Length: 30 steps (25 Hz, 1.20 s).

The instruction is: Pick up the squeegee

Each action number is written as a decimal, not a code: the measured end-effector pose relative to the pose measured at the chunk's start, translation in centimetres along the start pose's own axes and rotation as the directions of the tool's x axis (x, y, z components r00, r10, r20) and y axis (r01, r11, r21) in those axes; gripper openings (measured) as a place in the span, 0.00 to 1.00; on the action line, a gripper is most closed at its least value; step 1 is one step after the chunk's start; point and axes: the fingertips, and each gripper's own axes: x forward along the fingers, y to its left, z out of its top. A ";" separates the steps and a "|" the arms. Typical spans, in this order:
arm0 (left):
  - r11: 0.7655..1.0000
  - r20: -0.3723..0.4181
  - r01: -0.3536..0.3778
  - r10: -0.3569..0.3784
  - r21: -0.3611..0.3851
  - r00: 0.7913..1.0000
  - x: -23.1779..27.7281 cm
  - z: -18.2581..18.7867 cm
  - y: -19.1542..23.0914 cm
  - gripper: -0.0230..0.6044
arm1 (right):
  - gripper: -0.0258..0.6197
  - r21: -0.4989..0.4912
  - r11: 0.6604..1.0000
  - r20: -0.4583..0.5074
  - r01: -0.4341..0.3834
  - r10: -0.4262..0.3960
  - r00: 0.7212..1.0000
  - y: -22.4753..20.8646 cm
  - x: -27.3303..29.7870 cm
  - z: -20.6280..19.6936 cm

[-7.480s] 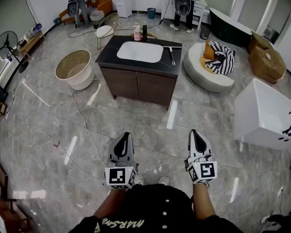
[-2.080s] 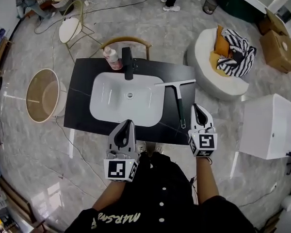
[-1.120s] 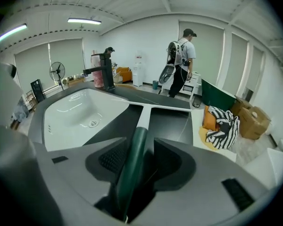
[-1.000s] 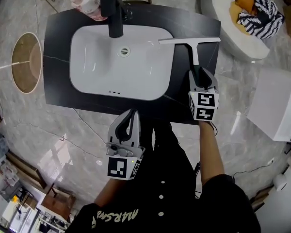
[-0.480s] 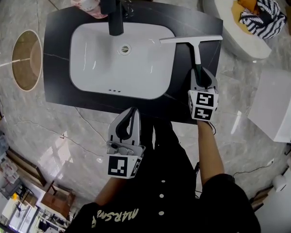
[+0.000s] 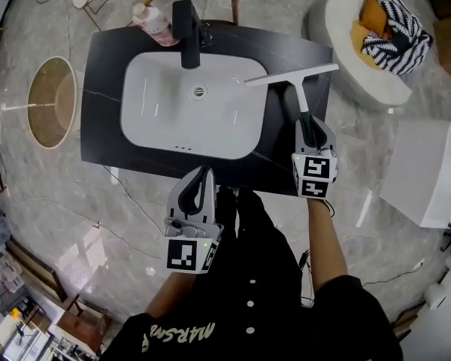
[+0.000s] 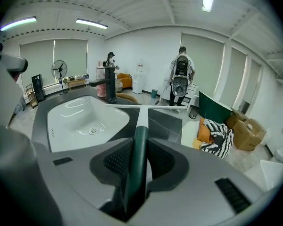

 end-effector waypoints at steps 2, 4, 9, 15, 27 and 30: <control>1.000 0.023 -0.007 0.007 0.008 1.000 -0.1 1.2 0.2 0.08 | 0.18 -0.005 1.000 0.046 -0.001 0.001 0.999 0.0 -1.2 1.8; 1.000 0.046 -0.014 0.013 0.016 0.999 -0.2 2.6 0.5 0.08 | 0.18 -0.011 1.000 0.089 -0.002 0.003 0.996 0.0 -2.6 3.8; 0.999 0.112 -0.003 -0.002 0.041 0.994 -1.2 6.6 0.1 0.08 | 0.18 -0.035 0.999 0.187 -0.017 0.023 0.982 0.4 -6.9 9.1; 0.997 0.195 0.015 -0.029 0.072 0.980 -2.3 10.7 -0.6 0.08 | 0.18 -0.059 0.998 0.307 -0.013 0.030 0.951 1.1 -11.8 14.4; 0.994 0.342 0.022 -0.058 0.109 0.938 -3.1 18.0 -0.7 0.08 | 0.18 -0.053 0.998 0.516 0.045 -0.011 0.857 0.7 -19.1 22.8; 0.993 0.366 0.018 -0.060 0.116 0.929 -3.3 19.4 -0.5 0.08 | 0.18 -0.041 0.998 0.560 0.056 -0.024 0.828 0.3 -21.1 24.3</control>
